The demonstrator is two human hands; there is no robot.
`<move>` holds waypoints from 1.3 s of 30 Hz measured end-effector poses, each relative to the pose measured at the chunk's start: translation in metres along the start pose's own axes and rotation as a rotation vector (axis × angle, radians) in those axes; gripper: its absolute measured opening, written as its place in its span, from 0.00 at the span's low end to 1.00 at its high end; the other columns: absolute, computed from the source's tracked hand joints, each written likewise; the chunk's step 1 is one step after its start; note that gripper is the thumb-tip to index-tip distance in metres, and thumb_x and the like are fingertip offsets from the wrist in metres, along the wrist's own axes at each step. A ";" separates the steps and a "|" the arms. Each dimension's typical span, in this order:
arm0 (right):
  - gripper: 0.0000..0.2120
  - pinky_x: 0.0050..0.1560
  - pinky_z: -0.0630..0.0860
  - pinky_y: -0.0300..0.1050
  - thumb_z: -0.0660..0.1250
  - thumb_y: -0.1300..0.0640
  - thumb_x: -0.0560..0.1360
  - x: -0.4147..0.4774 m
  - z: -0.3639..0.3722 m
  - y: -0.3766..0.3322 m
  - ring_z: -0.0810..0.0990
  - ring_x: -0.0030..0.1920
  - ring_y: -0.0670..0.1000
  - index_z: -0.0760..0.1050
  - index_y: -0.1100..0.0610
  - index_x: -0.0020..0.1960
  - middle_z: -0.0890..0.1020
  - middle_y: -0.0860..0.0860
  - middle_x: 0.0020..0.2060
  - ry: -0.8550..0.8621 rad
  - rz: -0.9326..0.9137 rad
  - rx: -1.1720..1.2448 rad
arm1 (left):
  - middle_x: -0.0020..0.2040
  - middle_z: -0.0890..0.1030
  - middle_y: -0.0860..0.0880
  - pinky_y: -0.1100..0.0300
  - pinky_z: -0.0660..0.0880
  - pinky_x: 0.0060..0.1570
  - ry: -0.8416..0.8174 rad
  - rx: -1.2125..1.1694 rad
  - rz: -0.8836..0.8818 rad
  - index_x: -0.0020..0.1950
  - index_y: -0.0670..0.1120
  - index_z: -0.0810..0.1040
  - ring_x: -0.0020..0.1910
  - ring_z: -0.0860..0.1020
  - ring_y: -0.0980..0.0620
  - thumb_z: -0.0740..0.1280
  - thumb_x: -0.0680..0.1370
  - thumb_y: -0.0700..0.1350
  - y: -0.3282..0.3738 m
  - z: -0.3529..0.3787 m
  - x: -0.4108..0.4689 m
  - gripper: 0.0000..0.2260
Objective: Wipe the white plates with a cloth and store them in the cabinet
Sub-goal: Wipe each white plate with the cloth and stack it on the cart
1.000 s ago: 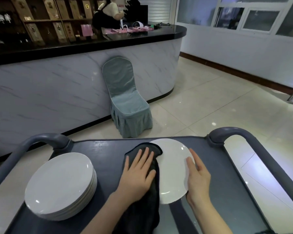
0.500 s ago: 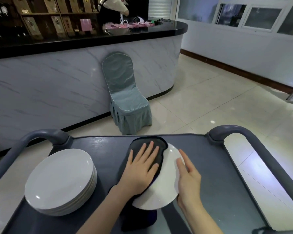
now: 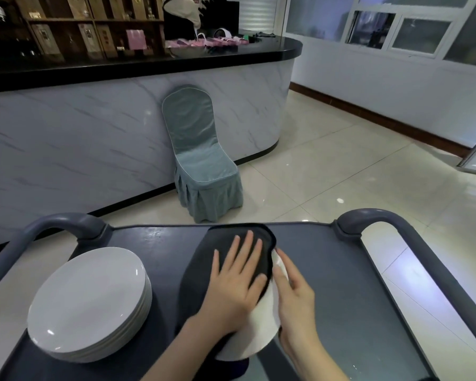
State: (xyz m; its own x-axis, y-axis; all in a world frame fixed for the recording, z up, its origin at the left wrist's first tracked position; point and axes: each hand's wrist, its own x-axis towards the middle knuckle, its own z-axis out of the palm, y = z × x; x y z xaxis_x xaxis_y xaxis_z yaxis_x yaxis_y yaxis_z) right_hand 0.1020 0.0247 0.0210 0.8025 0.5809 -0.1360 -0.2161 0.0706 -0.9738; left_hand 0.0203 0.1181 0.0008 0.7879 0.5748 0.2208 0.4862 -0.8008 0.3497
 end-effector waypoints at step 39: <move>0.14 0.57 0.71 0.26 0.67 0.60 0.80 0.040 -0.028 -0.067 0.78 0.59 0.33 0.81 0.46 0.61 0.82 0.33 0.56 -0.332 -0.273 -0.420 | 0.33 0.80 0.56 0.67 0.71 0.34 0.092 -0.961 -0.442 0.37 0.49 0.79 0.33 0.74 0.58 0.69 0.78 0.47 -0.048 -0.044 0.016 0.10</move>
State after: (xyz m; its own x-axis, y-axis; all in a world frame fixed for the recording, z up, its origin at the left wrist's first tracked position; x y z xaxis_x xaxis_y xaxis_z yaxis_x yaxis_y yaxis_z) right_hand 0.1643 0.0204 0.0754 0.5671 0.8137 0.1275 0.2660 -0.0345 -0.9634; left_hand -0.0069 0.1731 0.0273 0.5632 0.8250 -0.0475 0.1875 -0.0716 0.9797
